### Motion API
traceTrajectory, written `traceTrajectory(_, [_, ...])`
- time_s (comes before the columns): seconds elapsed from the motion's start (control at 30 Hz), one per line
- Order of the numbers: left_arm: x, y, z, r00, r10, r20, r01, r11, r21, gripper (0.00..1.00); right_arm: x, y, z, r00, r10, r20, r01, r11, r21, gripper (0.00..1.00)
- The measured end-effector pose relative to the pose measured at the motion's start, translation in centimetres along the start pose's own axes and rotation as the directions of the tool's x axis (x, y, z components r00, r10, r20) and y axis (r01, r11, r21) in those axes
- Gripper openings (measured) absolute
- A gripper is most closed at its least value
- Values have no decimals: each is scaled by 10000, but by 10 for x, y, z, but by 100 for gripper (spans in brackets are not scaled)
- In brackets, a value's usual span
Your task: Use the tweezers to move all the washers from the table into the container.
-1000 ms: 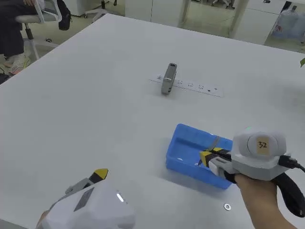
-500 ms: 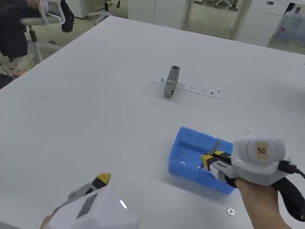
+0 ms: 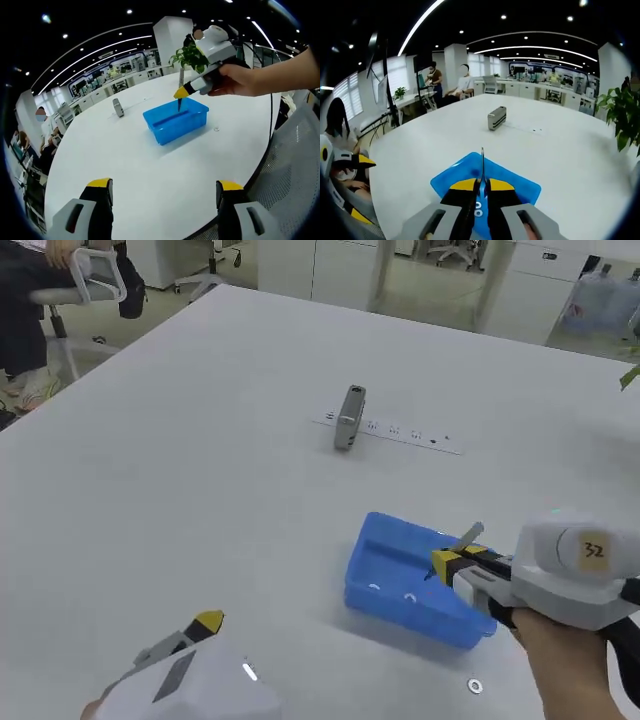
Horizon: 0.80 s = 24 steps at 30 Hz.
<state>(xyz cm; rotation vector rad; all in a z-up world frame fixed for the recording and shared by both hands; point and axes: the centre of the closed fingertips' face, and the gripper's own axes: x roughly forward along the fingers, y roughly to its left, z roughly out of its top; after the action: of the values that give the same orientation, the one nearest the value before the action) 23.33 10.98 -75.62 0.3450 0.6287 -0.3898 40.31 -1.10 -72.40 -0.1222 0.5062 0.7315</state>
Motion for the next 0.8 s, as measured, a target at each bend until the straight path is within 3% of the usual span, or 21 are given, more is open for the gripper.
traceTrajectory(0.17, [0, 1, 1, 10000, 11, 62, -11, 10000, -98, 88, -30, 2, 17, 9979, -139, 629, 135, 9999, 72, 4])
traceTrajectory(0.33, [0, -1, 1, 10000, -33, 53, 33, 10000, -65, 88, -50, 2, 16, 9963, -310, 799, 294, 9993, 214, 4])
traceTrajectory(0.63, [0, -2, 1, 9999, -76, 88, 76, 10000, -61, 89, -81, 2, -18, 9955, -759, 560, 715, 9945, 766, 4])
traceTrajectory(0.8, [0, -2, 0, 10000, -74, 44, 74, 10000, -49, 89, -86, 0, -42, 9951, -990, 67, 981, 9919, 808, 4])
